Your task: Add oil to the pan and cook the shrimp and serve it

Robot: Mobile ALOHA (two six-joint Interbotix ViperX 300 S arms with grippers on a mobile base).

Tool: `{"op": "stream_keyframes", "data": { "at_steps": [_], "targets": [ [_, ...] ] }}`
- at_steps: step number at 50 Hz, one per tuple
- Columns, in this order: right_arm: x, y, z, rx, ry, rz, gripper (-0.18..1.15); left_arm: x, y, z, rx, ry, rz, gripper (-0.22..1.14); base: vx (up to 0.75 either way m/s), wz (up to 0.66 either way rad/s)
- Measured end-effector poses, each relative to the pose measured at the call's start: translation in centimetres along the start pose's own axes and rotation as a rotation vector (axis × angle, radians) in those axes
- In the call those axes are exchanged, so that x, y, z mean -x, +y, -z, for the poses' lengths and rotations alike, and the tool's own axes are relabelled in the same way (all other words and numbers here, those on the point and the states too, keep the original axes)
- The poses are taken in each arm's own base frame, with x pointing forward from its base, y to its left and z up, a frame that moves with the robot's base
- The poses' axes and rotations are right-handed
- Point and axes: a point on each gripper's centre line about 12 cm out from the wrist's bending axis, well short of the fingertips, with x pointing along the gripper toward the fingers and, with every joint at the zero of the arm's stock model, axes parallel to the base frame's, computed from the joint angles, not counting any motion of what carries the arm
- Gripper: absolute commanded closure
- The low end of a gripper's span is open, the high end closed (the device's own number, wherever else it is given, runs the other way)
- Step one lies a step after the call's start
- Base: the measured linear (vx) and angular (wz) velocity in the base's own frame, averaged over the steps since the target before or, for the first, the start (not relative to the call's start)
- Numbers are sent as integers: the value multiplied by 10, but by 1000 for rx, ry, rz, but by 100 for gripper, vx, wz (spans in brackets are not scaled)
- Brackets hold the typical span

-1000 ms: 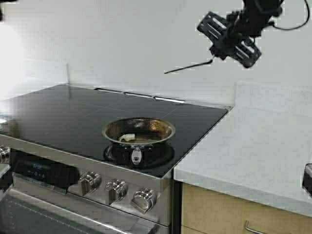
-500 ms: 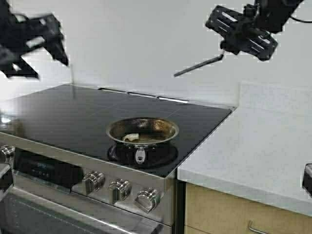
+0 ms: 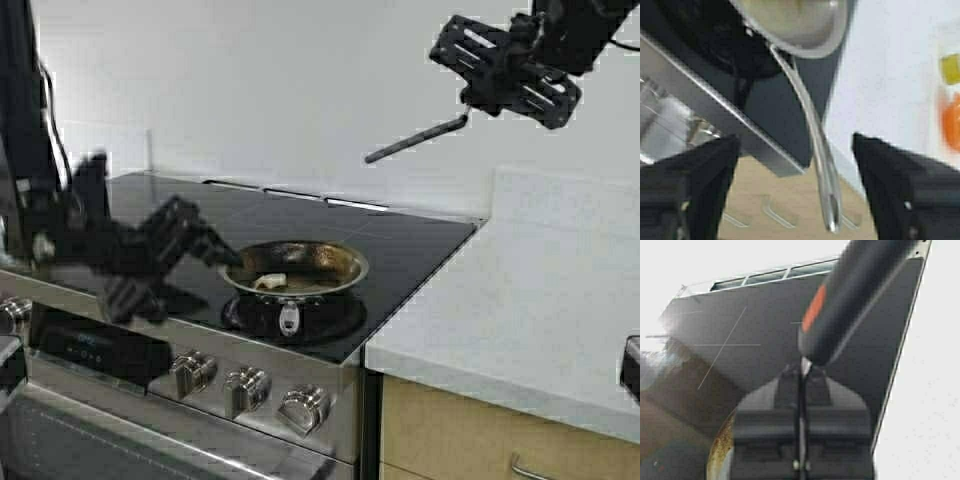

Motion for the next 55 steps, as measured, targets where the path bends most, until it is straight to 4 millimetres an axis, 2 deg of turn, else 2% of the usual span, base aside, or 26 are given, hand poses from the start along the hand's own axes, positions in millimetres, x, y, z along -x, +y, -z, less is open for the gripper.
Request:
{"op": "stream_keyframes", "data": {
  "at_steps": [11, 15, 23, 33, 38, 49, 55],
  "targets": [
    [1, -1, 0, 0, -4, 2, 89, -39, 17, 8, 133, 66, 113, -7, 0, 0],
    [1, 0, 0, 1, -8, -1, 89, -53, 19, 5, 168, 75, 155, -7, 0, 0],
    [1, 0, 0, 1, -7, -2, 89, -79, 12, 0, 221, 120, 249, -7, 0, 0],
    [1, 0, 0, -1, -9, 0, 89, -108, 1, 20, 248, 201, 310, -7, 0, 0],
    [1, 0, 0, -1, -9, 0, 89, -114, 2, 30, 249, 222, 313, -7, 0, 0],
    [0, -1, 1, 0, -5, 2, 89, -117, 5, 31, 305, 223, 315, -6, 0, 0],
    [0, -1, 1, 1, -5, 3, 89, -118, 3, 30, 339, 224, 327, 8, 0, 0]
  ]
}}
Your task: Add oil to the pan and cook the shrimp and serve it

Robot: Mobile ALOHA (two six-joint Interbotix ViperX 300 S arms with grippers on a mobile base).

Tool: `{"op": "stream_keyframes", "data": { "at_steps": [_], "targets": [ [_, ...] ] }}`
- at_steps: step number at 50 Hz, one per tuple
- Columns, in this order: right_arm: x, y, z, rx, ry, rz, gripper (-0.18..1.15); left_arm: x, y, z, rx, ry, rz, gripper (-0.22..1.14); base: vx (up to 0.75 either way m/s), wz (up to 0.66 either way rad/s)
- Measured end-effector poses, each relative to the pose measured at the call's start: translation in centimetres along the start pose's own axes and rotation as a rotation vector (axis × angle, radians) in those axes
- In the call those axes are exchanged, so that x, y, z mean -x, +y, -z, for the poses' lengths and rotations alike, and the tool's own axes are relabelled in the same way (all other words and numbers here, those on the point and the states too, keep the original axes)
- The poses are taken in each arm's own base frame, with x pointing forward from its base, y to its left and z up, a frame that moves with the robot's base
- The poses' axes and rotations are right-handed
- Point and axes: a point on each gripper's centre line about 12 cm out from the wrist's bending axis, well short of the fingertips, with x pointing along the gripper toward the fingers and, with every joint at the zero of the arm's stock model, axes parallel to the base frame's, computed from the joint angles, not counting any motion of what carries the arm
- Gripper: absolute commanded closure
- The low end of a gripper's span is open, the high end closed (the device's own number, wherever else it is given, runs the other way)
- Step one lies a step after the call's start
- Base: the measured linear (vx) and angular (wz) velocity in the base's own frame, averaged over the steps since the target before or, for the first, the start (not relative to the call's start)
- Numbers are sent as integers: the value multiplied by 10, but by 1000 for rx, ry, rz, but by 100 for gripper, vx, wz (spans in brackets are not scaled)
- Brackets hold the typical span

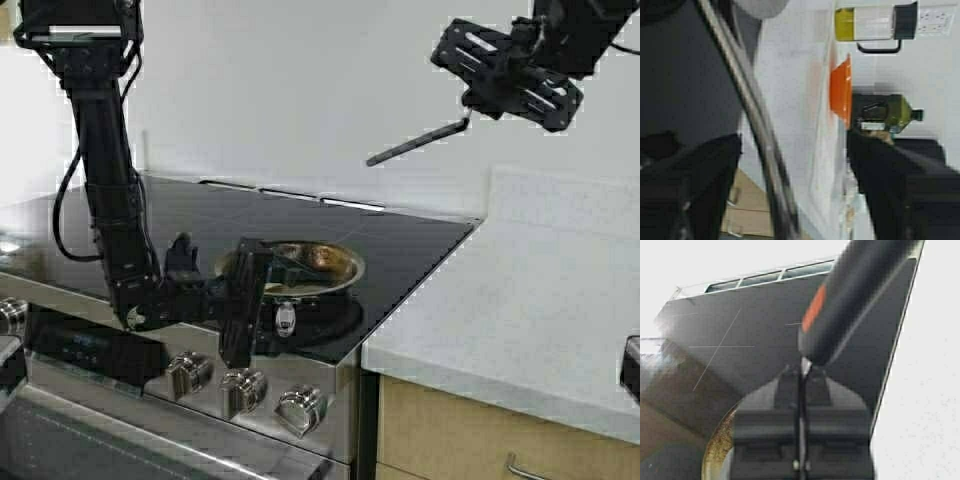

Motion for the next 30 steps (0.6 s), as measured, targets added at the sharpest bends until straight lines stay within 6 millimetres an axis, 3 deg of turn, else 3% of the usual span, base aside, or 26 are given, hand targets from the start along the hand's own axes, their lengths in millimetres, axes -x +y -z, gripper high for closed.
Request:
{"op": "stream_keyframes", "data": {
  "at_steps": [4, 10, 13, 21, 30],
  "targets": [
    [0, 0, 0, 0, 0, 0, 89, -1, 1, 0, 23, 0, 3, 32, 0, 0],
    [0, -1, 1, 0, 2, 3, 89, 0, 4, 2, 84, 10, -1, 87, 0, 0],
    [0, -1, 1, 0, 3, 4, 89, 1, 5, 3, 122, 12, -5, 104, 0, 0],
    [-1, -1, 3, -1, 7, 6, 89, 3, 5, 6, 133, 17, 0, 85, 0, 0],
    [-6, -9, 15, 11, 35, 30, 89, 13, -2, 14, 125, 23, -16, 89, 0, 0]
  ]
}}
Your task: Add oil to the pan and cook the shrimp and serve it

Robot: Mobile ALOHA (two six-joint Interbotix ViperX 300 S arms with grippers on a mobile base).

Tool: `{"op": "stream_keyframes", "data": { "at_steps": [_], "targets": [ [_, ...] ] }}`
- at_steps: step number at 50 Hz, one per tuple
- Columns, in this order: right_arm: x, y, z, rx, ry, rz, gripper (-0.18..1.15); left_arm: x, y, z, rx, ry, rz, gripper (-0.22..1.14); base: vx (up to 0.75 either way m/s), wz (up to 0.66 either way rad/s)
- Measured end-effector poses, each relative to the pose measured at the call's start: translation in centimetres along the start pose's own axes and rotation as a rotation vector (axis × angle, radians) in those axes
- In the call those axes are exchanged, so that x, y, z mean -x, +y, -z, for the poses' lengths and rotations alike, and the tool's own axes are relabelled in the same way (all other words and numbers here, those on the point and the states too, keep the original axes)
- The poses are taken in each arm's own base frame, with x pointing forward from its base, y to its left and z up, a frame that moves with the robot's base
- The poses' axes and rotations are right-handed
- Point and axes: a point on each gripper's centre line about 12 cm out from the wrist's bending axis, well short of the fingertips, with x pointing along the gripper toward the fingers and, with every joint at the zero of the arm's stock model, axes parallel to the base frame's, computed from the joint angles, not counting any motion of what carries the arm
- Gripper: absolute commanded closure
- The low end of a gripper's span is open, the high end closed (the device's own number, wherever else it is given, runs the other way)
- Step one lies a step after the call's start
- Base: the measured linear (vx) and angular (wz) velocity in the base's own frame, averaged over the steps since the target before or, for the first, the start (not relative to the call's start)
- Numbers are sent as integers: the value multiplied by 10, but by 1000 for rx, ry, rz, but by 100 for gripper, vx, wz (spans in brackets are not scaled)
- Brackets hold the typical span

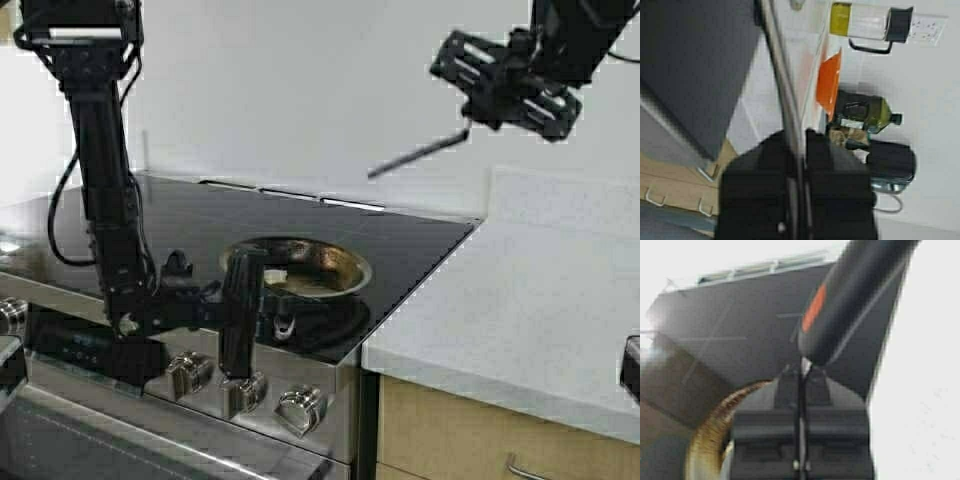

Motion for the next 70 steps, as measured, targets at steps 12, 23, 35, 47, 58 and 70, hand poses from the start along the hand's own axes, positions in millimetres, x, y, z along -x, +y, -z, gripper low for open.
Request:
{"op": "stream_keyframes", "data": {
  "at_steps": [12, 23, 35, 47, 58, 70],
  "targets": [
    [-19, -5, 25, 27, 7, 23, 89, 13, -16, 9, -22, 5, -44, 89, 0, 0],
    [-39, 6, 48, 48, 24, 6, 89, 23, -16, 15, -157, 29, -187, 89, 0, 0],
    [-60, 14, 56, 27, 3, 10, 89, 24, -19, 13, -220, 36, -263, 89, 0, 0],
    [-83, 24, 55, 76, -23, 4, 89, 25, -19, 12, -225, 42, -265, 89, 0, 0],
    [-95, 17, 69, 201, -13, 94, 89, 25, -19, 13, -225, 45, -265, 89, 0, 0],
    [-109, 9, 76, 216, -12, 140, 89, 24, -20, 13, -202, 47, -265, 89, 0, 0]
  ]
}}
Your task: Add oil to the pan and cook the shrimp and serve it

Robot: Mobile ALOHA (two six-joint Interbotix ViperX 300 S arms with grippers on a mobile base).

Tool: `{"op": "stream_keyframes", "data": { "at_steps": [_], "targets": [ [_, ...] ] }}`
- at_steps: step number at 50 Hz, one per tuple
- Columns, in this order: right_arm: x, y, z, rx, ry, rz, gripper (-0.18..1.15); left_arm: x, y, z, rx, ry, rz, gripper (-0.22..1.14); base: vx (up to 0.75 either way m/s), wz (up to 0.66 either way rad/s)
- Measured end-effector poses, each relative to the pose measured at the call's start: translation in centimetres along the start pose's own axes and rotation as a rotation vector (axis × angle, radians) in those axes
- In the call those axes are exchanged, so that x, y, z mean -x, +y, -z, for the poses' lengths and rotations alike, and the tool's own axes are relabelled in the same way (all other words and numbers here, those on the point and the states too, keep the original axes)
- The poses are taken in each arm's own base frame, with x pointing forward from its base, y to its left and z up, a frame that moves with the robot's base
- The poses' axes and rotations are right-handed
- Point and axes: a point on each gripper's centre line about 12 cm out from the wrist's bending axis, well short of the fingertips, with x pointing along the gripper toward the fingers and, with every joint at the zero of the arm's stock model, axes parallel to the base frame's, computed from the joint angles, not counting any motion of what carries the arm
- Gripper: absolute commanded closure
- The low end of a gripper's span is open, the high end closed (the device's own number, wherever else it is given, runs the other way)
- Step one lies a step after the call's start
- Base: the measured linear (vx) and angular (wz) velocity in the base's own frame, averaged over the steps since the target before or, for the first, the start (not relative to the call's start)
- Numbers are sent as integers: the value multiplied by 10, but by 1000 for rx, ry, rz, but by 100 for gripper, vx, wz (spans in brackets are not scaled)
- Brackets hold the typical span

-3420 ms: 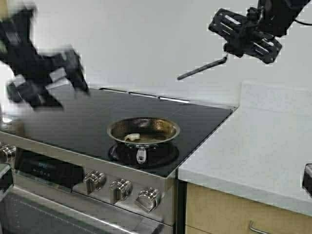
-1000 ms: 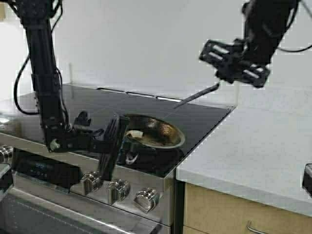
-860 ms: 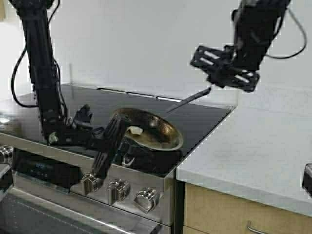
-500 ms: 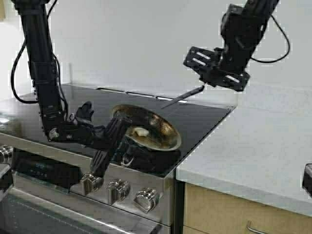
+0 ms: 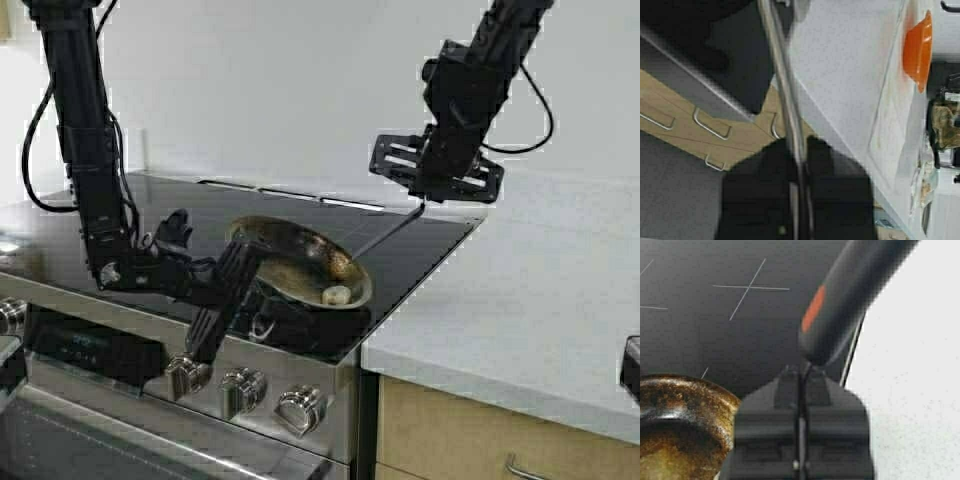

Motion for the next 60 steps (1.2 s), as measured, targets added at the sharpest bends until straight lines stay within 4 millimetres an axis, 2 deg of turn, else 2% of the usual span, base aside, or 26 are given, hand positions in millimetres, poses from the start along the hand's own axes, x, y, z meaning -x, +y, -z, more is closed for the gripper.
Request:
{"op": "stream_keyframes", "data": {
  "at_steps": [15, 31, 38, 44, 51, 60],
  "targets": [
    [-16, 0, 22, 72, 22, 29, 89, -4, -4, -3, 8, 12, 16, 89, 0, 0],
    [-22, -2, 9, 136, -94, 64, 89, -4, -3, -2, 17, 20, 15, 89, 0, 0],
    [-16, 0, 13, 153, -112, 61, 89, -4, -4, -3, 29, 19, 17, 89, 0, 0],
    [-10, 9, 16, 172, -159, 49, 89, -4, -5, -3, 43, 18, 26, 89, 0, 0],
    [-13, 24, 14, 190, -193, 27, 89, -4, -7, -4, 67, 17, 40, 89, 0, 0],
    [-7, 44, 36, 296, -180, -13, 89, -4, -9, -4, 79, 17, 56, 89, 0, 0]
  ]
}}
